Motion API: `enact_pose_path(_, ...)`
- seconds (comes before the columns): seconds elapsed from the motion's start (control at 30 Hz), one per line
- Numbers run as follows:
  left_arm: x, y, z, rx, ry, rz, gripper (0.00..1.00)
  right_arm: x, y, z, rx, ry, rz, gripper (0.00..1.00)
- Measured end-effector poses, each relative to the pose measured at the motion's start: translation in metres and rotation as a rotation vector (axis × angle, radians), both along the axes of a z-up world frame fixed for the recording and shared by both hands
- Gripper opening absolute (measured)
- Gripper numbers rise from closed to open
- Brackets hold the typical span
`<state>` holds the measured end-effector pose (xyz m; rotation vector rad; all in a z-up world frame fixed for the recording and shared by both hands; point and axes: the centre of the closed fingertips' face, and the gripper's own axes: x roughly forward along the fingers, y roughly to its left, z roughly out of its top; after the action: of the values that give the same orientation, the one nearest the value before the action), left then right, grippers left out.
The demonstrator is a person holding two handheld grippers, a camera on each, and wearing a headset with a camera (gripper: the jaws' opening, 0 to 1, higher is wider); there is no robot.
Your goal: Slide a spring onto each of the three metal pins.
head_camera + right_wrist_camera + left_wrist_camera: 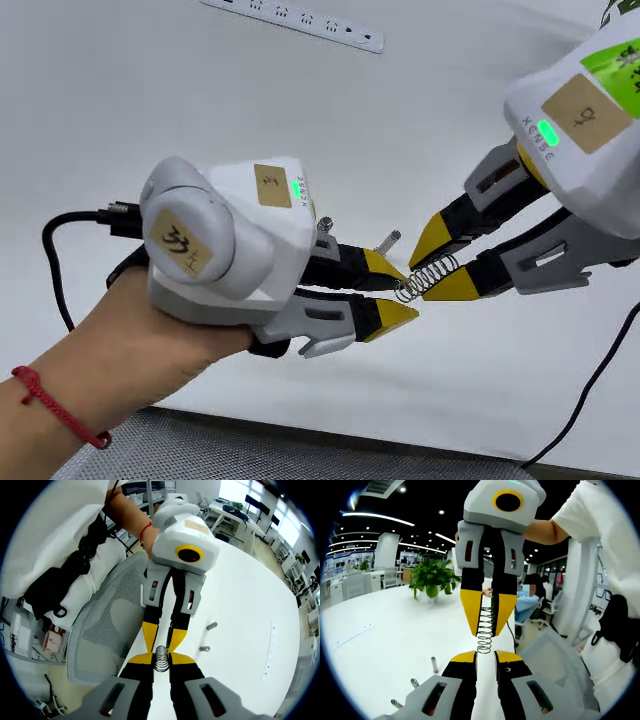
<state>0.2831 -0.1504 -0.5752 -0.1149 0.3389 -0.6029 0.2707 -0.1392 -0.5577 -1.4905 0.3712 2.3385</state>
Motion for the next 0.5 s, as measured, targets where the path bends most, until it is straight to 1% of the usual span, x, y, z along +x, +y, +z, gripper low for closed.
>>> enact_pose_path(0.13,-0.004,0.009,-0.003,0.006,0.000,0.028,0.17,0.006,0.003,0.003,0.012,0.000,-0.032,0.12)
enact_pose_path(0.23,-0.009,0.021,-0.007,0.030,0.001,0.056,0.21,0.012,0.005,0.006,0.018,0.004,-0.079,0.12)
enact_pose_path(0.3,-0.012,0.028,-0.010,0.039,0.005,0.070,0.23,0.017,0.007,0.005,0.022,-0.002,-0.103,0.12)
enact_pose_path(0.37,-0.017,0.036,-0.013,0.050,0.012,0.085,0.26,0.025,0.010,0.005,0.023,-0.011,-0.133,0.12)
enact_pose_path(0.4,-0.020,0.043,-0.016,0.065,0.015,0.100,0.28,0.030,0.012,0.004,0.026,-0.018,-0.155,0.12)
enact_pose_path(0.43,-0.022,0.047,-0.017,0.070,0.017,0.111,0.31,0.033,0.013,0.003,0.026,-0.024,-0.167,0.12)
enact_pose_path(0.47,-0.024,0.051,-0.019,0.071,0.021,0.122,0.33,0.035,0.014,0.002,0.025,-0.029,-0.179,0.12)
enact_pose_path(0.5,-0.027,0.057,-0.022,0.066,0.034,0.137,0.36,0.040,0.015,0.000,0.024,-0.035,-0.195,0.12)
